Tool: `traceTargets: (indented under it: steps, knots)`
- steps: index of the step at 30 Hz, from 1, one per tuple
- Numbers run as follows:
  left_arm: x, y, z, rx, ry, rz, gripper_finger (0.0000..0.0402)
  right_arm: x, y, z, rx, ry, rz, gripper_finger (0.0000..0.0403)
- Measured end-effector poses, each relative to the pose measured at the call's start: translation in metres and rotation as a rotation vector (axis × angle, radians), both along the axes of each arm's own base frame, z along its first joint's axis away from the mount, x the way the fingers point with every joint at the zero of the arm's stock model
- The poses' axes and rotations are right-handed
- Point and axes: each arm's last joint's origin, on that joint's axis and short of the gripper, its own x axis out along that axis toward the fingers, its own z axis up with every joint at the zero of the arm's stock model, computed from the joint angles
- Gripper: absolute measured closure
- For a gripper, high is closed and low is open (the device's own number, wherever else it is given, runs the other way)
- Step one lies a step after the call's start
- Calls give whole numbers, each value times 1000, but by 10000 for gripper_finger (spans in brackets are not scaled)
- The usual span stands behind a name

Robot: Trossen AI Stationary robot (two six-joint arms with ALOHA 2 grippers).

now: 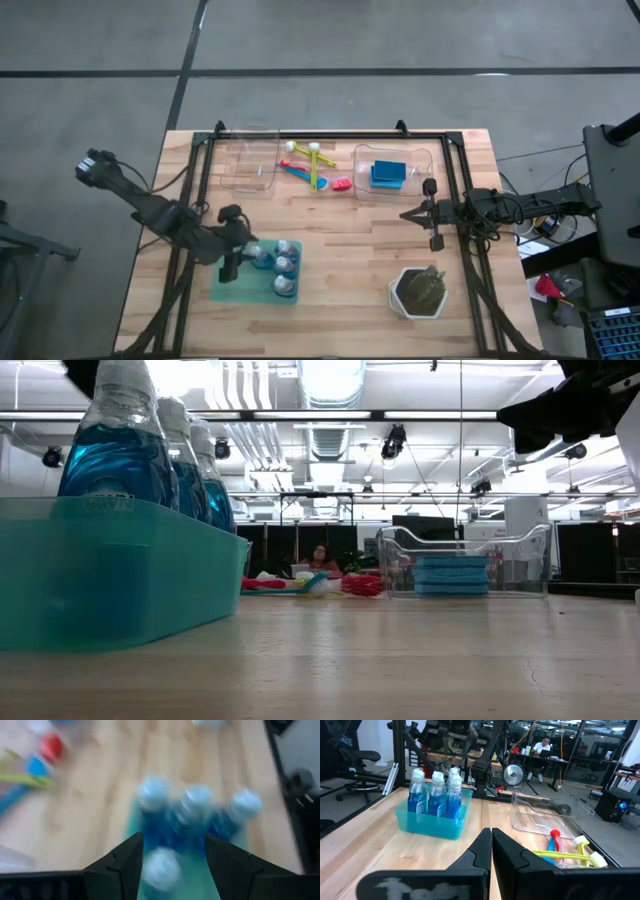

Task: Pick & Place Kitchen Sink Supplies
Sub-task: Put the green dishwashing brush into the left transparent bin

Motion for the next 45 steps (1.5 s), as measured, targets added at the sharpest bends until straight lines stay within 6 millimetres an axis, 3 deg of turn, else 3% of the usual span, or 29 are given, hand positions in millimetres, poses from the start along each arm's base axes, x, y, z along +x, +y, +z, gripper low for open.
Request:
traceTargets:
  steps: [8, 14, 21, 26, 29, 39, 45]
  knots:
    - [5, 14, 25, 263, -244, 286, 199, 0, 0, 0, -2, 0, 0, 394]
    - [19, 35, 50, 187, -381, 480, 199, 0, 0, 0, 0, 0, 0, 394]
    - [36, 74, 80, 116, -402, 483, 199, 0, 0, 0, -2, 0, 0, 394]
    - [48, 102, 99, 69, -465, 592, 199, 0, 0, 0, -2, 0, 0, 394]
    - [59, 116, 109, 25, -509, 549, 200, 0, 0, 0, 0, 0, 0, 394]
    - [112, 159, 103, 47, -446, 544, 200, 0, 0, 0, 0, 0, 0, 394]
    - [135, 195, 83, 95, -353, 623, 200, 0, 0, 0, -1, 0, 0, 394]
